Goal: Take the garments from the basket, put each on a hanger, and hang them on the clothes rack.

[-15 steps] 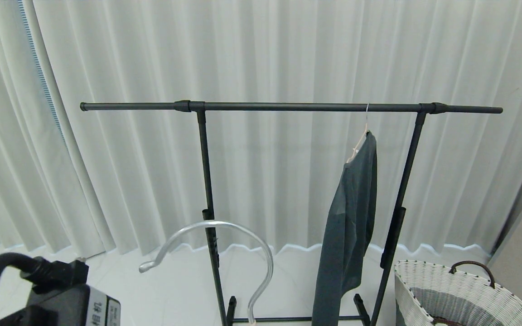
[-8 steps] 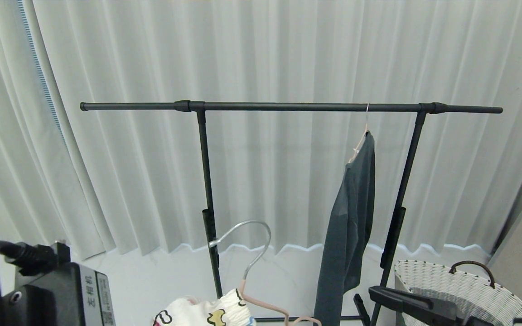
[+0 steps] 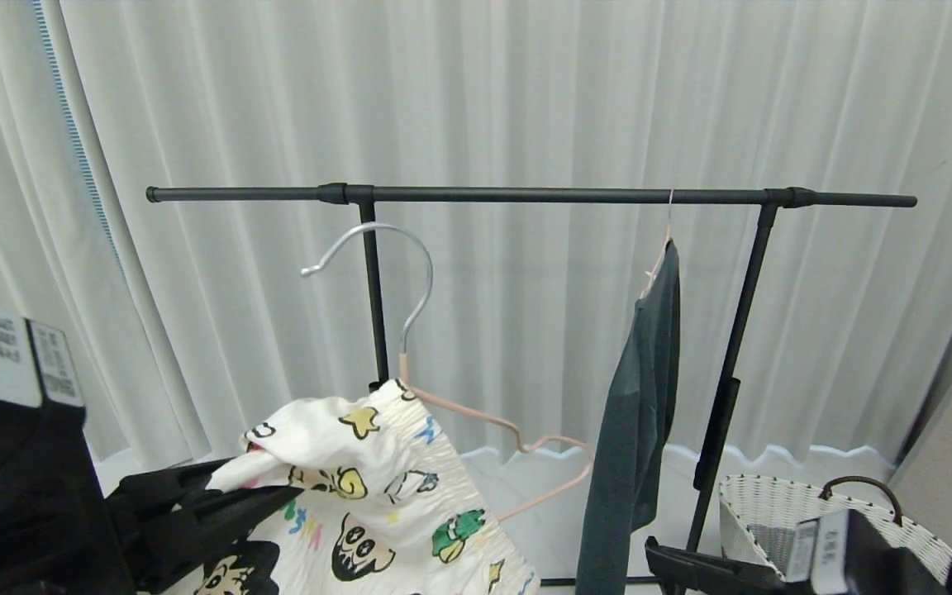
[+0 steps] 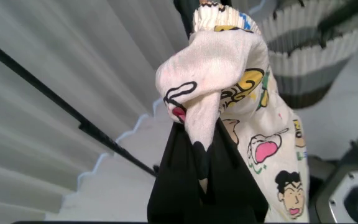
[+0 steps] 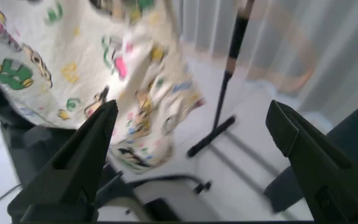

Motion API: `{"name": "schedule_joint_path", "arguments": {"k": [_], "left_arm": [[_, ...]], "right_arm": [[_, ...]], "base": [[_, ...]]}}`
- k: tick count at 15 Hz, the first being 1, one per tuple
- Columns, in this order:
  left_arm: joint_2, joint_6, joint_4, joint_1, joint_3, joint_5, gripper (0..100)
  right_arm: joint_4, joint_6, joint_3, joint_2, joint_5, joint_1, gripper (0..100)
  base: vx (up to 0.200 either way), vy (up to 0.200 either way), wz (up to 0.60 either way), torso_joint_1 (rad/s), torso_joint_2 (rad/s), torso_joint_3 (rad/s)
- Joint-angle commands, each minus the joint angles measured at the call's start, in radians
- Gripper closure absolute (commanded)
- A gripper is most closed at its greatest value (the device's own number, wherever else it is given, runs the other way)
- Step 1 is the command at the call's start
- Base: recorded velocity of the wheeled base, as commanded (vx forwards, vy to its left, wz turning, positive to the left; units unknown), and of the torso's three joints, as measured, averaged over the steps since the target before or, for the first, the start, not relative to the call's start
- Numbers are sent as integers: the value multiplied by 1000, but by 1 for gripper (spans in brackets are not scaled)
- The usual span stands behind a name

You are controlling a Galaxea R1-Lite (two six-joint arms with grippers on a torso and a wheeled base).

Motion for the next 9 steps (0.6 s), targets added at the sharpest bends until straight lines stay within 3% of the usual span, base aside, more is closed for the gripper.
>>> {"name": "schedule_joint_path", "arguments": {"k": [1, 3, 5, 7, 9], "left_arm": [[-6, 3, -20, 12, -2, -1, 100], [-12, 18, -61, 12, -4, -1, 100], [-26, 93, -89, 12, -4, -1, 100], [-32, 115, -98, 11, -5, -4, 100], [-35, 115, -98, 11, -15, -4, 100]], "right_arm": [[102, 61, -91, 66, 26, -64, 0], [134, 132, -182, 89, 50, -164, 0], [145, 144, -226, 104, 50, -248, 0], [143, 169, -266, 117, 52, -271, 0], [143, 187, -305, 134, 55, -237, 0]], "base": [[0, 0, 0, 0, 0, 0], [0, 0, 0, 0, 0, 0], [0, 0, 0, 0, 0, 0], [0, 0, 0, 0, 0, 0], [0, 0, 0, 0, 0, 0]]}}
